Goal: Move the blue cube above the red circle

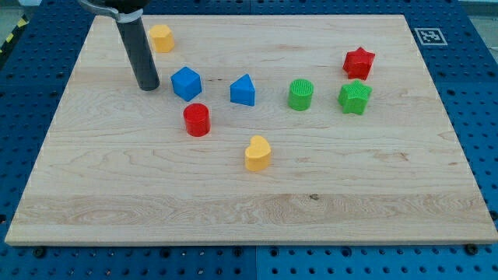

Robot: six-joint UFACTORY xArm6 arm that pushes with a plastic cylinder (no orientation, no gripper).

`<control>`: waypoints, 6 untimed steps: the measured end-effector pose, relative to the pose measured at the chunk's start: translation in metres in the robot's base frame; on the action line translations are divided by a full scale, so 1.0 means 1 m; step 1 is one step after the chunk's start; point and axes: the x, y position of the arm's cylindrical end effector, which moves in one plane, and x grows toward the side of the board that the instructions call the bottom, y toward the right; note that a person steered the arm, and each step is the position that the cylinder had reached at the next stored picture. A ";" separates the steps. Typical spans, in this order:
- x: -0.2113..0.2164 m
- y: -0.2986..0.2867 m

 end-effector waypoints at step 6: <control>0.013 0.048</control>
